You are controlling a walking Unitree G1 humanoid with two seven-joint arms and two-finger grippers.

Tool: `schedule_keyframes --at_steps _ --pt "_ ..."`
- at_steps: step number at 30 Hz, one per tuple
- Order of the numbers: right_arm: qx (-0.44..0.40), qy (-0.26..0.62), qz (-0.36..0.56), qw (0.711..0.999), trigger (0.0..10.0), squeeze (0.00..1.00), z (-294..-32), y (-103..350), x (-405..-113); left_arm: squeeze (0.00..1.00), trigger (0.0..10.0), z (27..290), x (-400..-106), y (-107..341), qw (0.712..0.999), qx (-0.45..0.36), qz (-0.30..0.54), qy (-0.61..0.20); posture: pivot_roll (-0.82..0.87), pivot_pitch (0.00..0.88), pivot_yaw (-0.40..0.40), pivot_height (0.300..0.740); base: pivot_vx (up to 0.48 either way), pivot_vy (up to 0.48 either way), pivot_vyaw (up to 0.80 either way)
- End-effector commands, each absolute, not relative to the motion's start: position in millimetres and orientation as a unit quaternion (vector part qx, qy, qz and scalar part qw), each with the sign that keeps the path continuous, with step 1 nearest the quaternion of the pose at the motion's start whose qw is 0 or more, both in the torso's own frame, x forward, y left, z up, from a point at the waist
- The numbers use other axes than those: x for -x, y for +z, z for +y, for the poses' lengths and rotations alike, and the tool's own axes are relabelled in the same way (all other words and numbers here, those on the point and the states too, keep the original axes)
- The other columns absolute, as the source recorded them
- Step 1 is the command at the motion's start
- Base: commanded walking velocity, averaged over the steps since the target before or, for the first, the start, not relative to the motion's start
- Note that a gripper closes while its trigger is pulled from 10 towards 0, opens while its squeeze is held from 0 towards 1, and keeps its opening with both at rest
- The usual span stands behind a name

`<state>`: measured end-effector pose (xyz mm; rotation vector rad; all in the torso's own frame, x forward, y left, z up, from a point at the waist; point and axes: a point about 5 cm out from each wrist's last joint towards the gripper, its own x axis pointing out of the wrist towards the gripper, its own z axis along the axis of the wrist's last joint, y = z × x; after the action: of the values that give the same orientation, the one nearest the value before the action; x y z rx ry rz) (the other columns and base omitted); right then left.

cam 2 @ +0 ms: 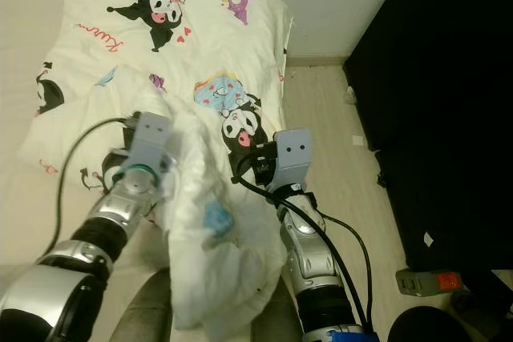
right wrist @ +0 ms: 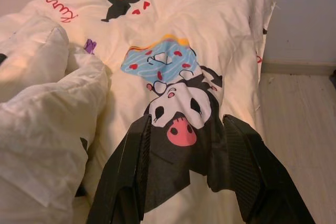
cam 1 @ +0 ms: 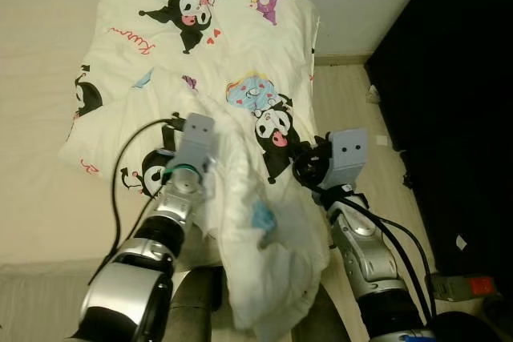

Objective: Clean up the room

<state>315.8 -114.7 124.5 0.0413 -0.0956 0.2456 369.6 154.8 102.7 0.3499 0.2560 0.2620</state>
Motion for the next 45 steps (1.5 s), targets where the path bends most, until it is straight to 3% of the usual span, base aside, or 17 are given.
schedule_keyframes --at_steps 1,5,6,7,8,9,10,11,13,22,25,29,34,35,36,44,45 --pt "-0.026 0.12 -0.036 0.992 10.0 0.0 -116 116 -314 0.0 0.0 188 -362 103 0.959 -0.17 0.127 0.186 -0.04 0.282 0.045 0.74 0.0 0.0 0.0" --pt "-0.026 0.121 -0.037 0.992 10.0 0.0 -115 117 -314 0.0 0.0 200 -361 107 0.957 -0.172 0.123 0.201 -0.04 0.282 0.045 0.74 0.0 0.0 0.0" --pt "-0.026 0.121 -0.039 0.992 10.0 0.0 -115 118 -315 0.0 10.0 224 -355 111 0.949 -0.181 0.12 0.228 -0.03 0.274 0.055 0.74 0.0 0.0 0.0" --pt "-0.026 0.123 -0.04 0.991 10.0 0.0 -115 118 -316 0.0 10.0 252 -345 117 0.938 -0.202 0.116 0.258 -0.01 0.27 0.064 0.74 0.0 0.0 0.0" --pt "-0.026 0.123 -0.04 0.991 10.0 0.0 -115 118 -316 0.0 10.0 252 -345 117 0.938 -0.202 0.116 0.258 -0.01 0.27 0.064 0.74 0.0 0.0 0.0" --pt "-0.026 0.124 -0.042 0.991 10.0 0.0 -114 118 -317 0.0 10.0 277 -332 120 0.926 -0.22 0.122 0.283 0.0 0.269 0.074 0.74 0.0 0.0 0.0" --pt "-0.026 0.124 -0.042 0.991 10.0 0.0 -114 118 -317 0.0 10.0 277 -332 120 0.926 -0.22 0.122 0.283 0.0 0.269 0.074 0.74 0.0 0.0 0.0" --pt "-0.027 0.127 -0.043 0.991 10.0 0.0 -112 119 -317 0.0 10.0 298 -314 119 0.913 -0.235 0.138 0.305 0.01 0.269 0.086 0.74 0.0 0.0 0.0" --pt "-0.029 0.131 -0.045 0.99 10.0 0.0 -109 119 -318 0.0 10.0 317 -286 109 0.899 -0.238 0.182 0.321 0.02 0.271 0.096 0.74 0.0 0.0 0.0" --pt "-0.034 0.137 -0.048 0.989 10.0 0.0 -101 120 -319 0.0 10.0 312 -251 82 0.891 -0.192 0.272 0.309 0.04 0.277 0.13 0.74 0.0 0.0 0.0" --pt "-0.036 0.14 -0.052 0.988 10.0 0.0 -97 121 -318 0.0 10.0 293 -231 71 0.883 -0.13 0.347 0.289 0.04 0.284 0.154 0.74 0.0 0.0 0.0" --pt "-0.039 0.134 -0.053 0.989 10.0 0.0 -99 118 -316 0.0 10.0 299 -196 59 0.823 -0.069 0.46 0.325 0.04 0.289 0.169 0.74 0.0 0.0 0.0" --pt "-0.039 0.134 -0.053 0.989 10.0 0.0 -99 118 -316 0.0 10.0 314 -182 53 0.795 -0.07 0.483 0.359 0.04 0.29 0.17 0.74 0.0 0.0 0.0" --pt "-0.039 0.133 -0.054 0.989 10.0 0.0 -99 118 -316 0.0 10.0 331 -166 39 0.765 -0.073 0.509 0.389 0.03 0.292 0.163 0.74 0.0 0.0 0.0" --pt "-0.039 0.133 -0.054 0.989 10.0 0.0 -99 118 -317 0.0 10.0 333 -161 33 0.757 -0.073 0.522 0.387 0.03 0.292 0.163 0.74 0.0 0.0 0.0" --pt "-0.035 0.133 -0.053 0.989 10.0 0.0 -101 118 -317 0.0 10.0 324 -150 25 0.742 -0.089 0.562 0.354 0.02 0.291 0.151 0.74 0.0 0.0 0.0" --pt "-0.034 0.133 -0.053 0.989 10.0 0.0 -101 118 -316 0.11 10.0 322 -149 25 0.742 -0.091 0.566 0.347 0.02 0.29 0.147 0.74 0.0 0.0 0.0"
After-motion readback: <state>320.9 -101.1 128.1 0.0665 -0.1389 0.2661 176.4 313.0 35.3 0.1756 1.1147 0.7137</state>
